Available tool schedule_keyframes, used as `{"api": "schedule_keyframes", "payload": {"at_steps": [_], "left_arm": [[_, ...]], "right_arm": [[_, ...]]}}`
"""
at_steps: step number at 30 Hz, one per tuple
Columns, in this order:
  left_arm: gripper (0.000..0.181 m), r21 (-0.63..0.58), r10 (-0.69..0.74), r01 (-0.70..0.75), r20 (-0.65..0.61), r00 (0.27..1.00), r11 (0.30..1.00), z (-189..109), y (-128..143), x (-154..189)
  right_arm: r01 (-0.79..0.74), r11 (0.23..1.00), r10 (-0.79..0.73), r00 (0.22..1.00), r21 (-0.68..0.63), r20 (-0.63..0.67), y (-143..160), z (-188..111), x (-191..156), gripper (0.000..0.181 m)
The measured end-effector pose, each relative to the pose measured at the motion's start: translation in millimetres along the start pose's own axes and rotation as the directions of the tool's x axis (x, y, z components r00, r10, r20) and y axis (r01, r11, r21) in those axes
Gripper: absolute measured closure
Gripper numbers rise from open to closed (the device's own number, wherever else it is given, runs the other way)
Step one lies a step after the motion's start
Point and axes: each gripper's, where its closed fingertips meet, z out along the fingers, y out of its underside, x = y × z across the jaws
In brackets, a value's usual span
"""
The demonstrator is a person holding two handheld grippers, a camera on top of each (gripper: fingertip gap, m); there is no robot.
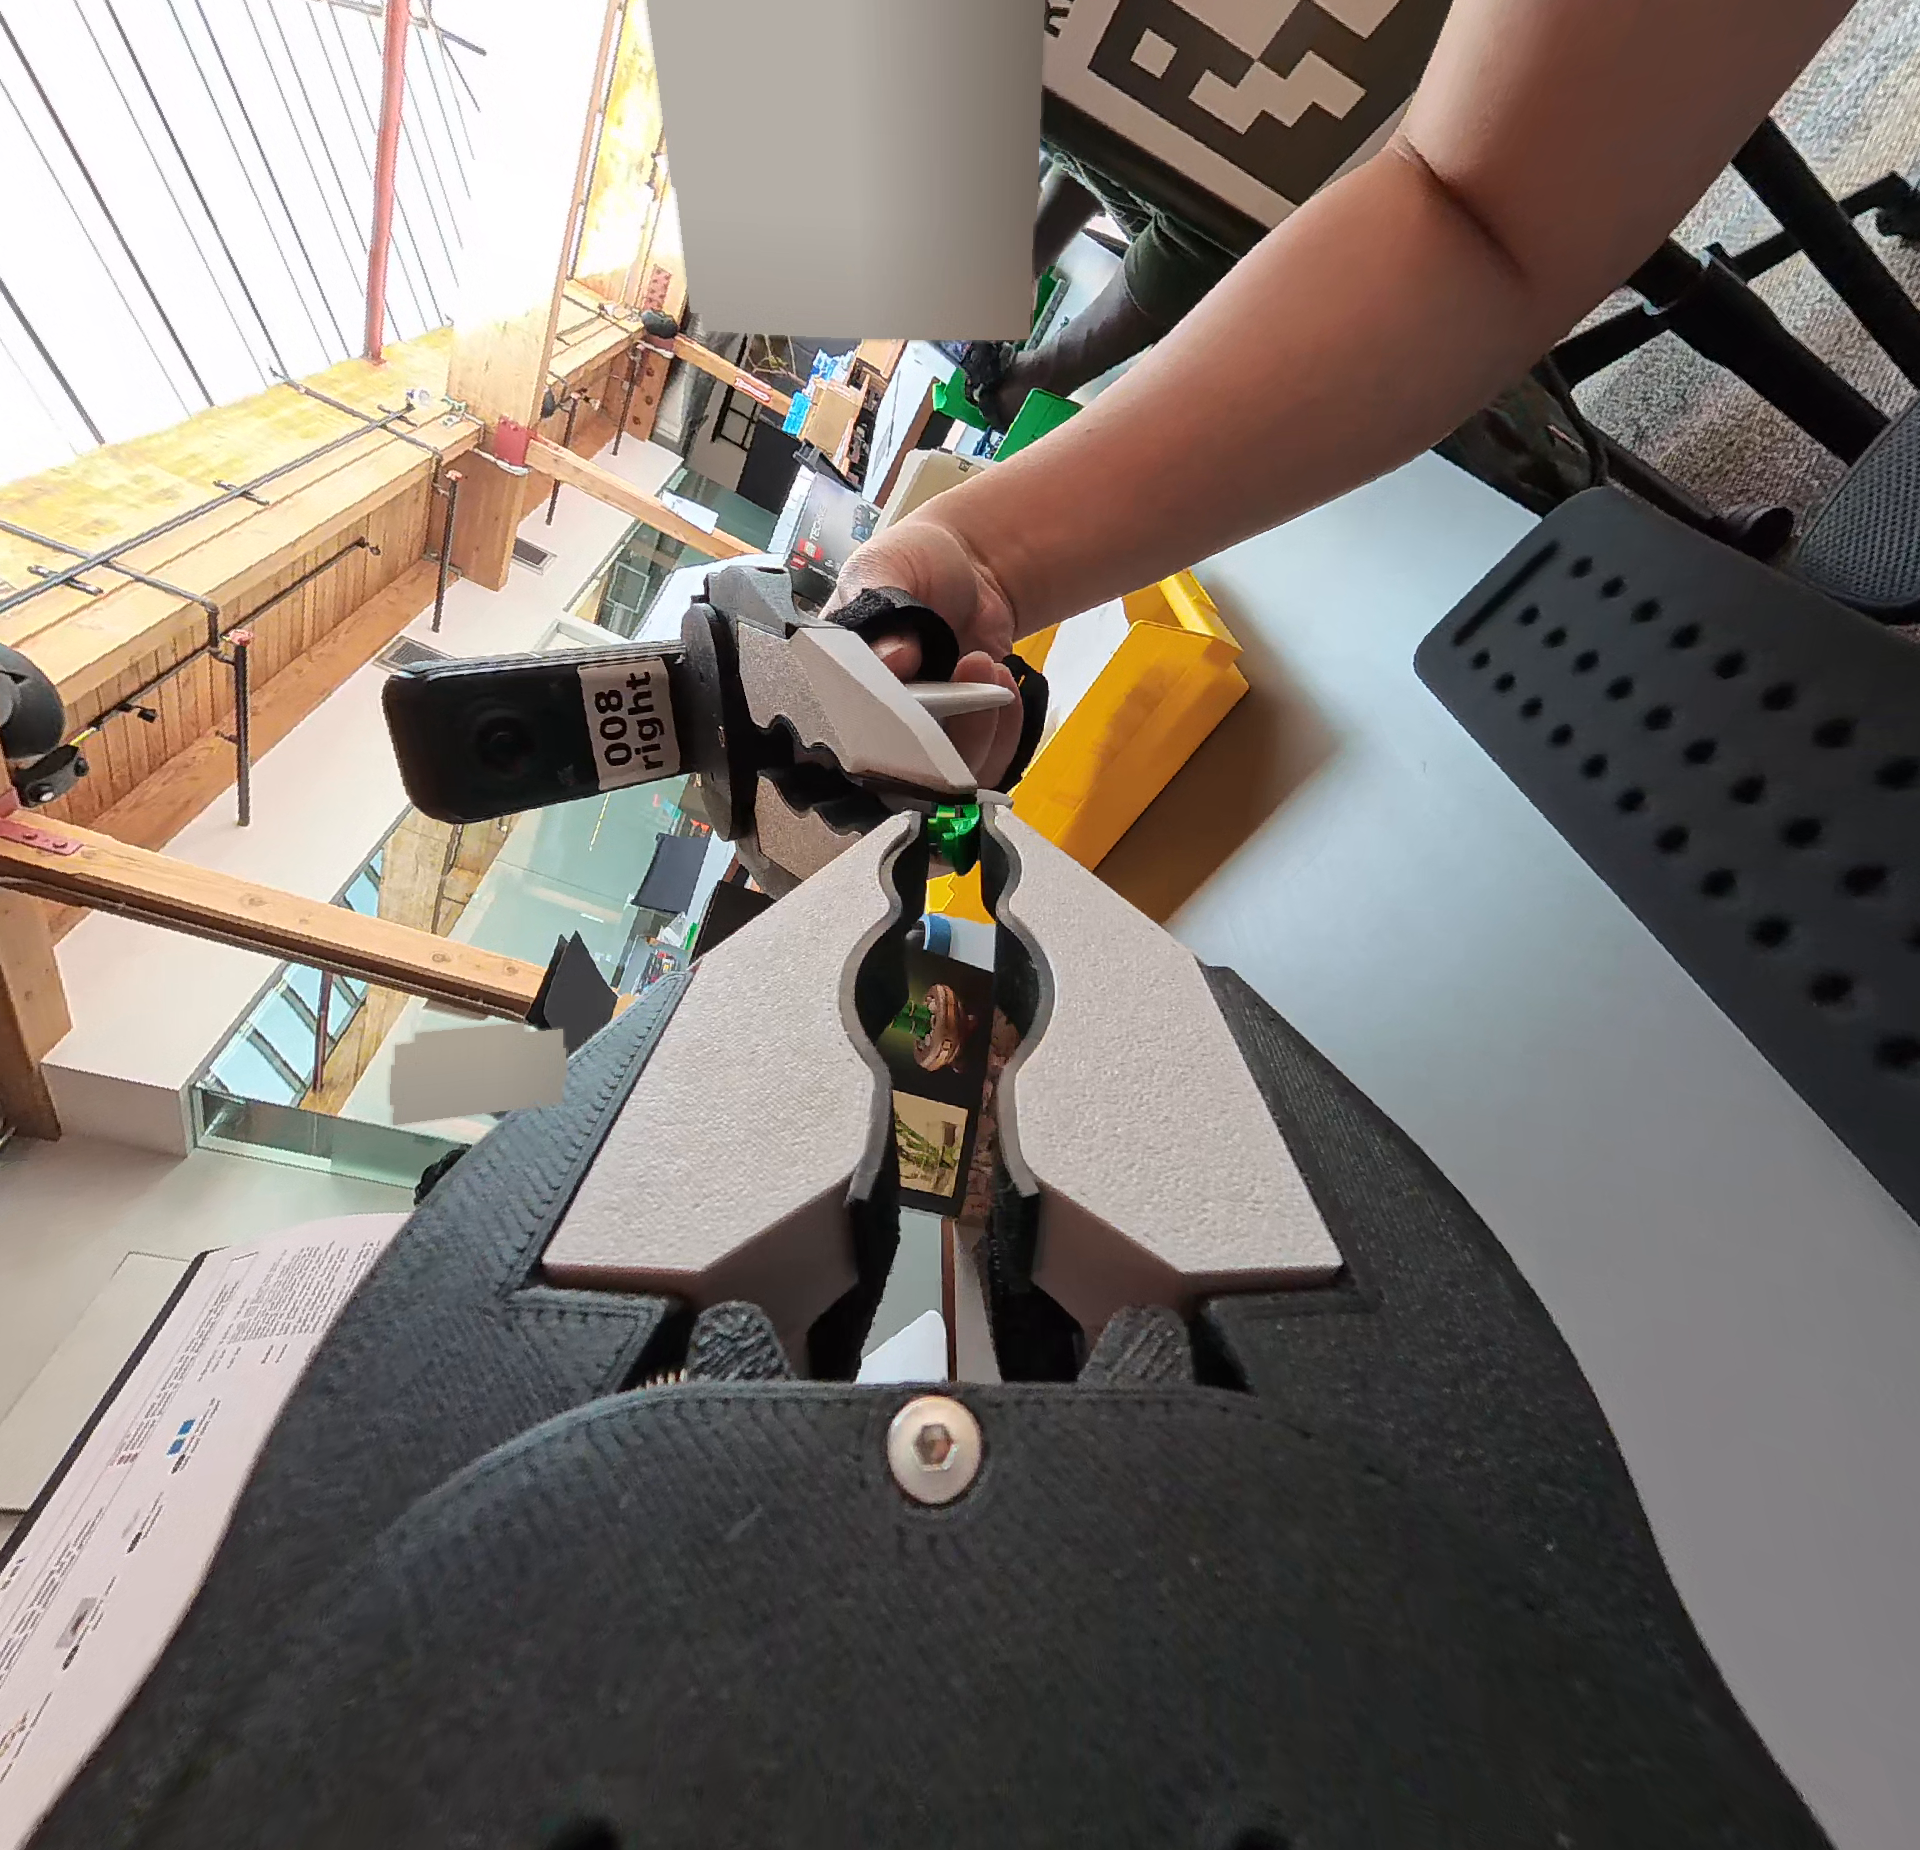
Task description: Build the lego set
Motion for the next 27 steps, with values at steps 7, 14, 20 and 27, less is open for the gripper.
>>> {"api": "schedule_keyframes", "payload": {"at_steps": [7,14,20,27], "left_arm": [[0.174,-0.011,0.018,-0.018,0.002,1.0,1.0,-0.6,1.3,0.1],[0.174,-0.054,0.018,-0.017,0.021,1.0,0.998,-1.2,6.1,-4.3],[0.174,-0.086,0.017,-0.013,0.044,0.999,0.996,-2.4,8.2,-8.4],[0.174,-0.129,0.003,0.006,0.072,0.997,0.992,-4.9,15.8,-11.7]], "right_arm": [[-0.014,1.0,0.014,1.0,-0.011,0.0,0.0,0.8,1.2,0.175],[-0.053,0.998,0.052,0.999,0.04,0.006,-4.1,-1.4,5.6,0.175],[-0.074,0.993,0.071,0.997,0.092,0.03,-8.1,-2.3,7.1,0.175],[-0.123,0.98,0.118,0.992,0.155,0.042,-12.2,-3.2,15.0,0.175]]}}
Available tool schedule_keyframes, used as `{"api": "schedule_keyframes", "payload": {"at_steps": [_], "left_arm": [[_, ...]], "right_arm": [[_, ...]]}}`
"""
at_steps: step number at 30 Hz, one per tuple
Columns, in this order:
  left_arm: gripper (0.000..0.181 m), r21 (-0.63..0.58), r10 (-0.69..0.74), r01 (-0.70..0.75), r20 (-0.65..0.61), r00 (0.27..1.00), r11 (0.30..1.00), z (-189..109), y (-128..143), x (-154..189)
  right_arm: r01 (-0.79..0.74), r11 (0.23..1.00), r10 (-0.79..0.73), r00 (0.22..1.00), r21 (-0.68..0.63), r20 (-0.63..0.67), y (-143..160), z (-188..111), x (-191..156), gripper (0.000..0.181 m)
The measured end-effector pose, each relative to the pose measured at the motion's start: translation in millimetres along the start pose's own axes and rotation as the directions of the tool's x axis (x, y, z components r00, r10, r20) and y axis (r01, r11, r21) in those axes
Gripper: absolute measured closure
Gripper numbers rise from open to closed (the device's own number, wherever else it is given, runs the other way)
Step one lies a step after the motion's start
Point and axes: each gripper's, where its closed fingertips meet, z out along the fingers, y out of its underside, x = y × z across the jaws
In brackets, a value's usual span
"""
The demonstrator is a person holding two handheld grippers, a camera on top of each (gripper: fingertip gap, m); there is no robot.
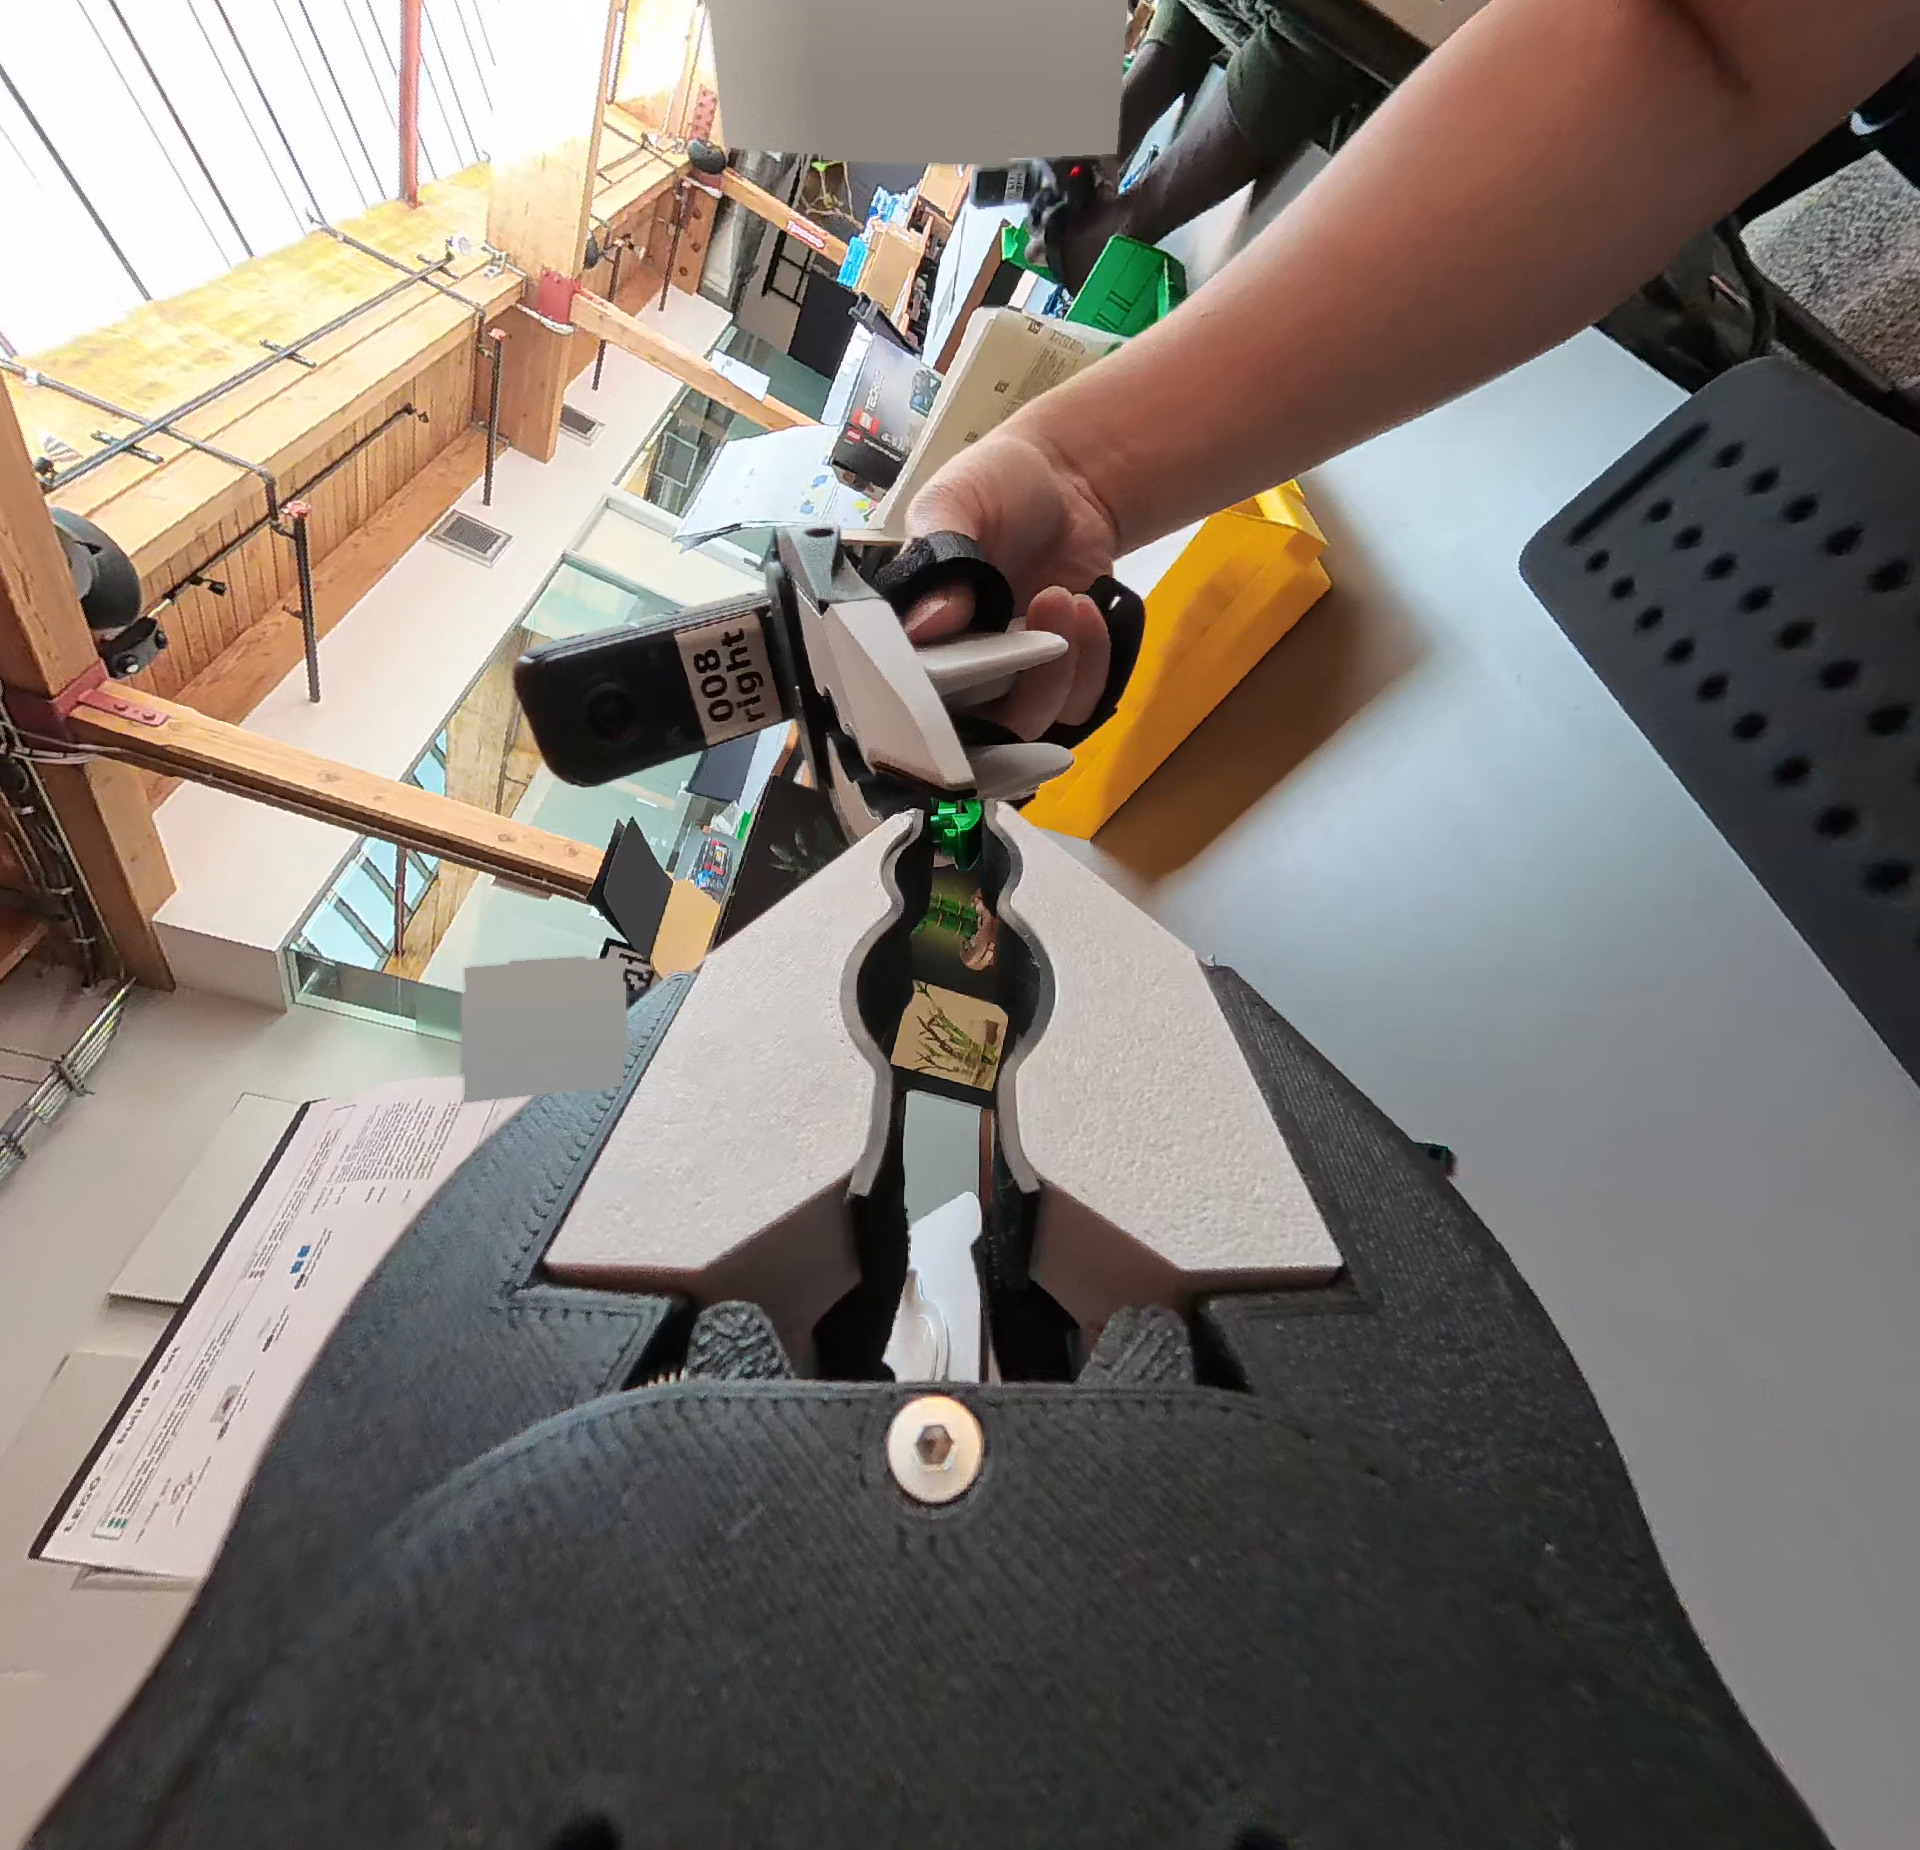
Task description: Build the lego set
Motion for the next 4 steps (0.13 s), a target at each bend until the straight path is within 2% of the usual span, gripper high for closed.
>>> {"api": "schedule_keyframes", "payload": {"at_steps": [4], "left_arm": [[0.174,0.011,-0.013,0.013,0.048,0.999,1.0,-3.5,0.6,-7.6]], "right_arm": [[-0.022,0.995,0.021,1.0,0.093,0.021,-9.6,0.4,0.0,0.175]]}}
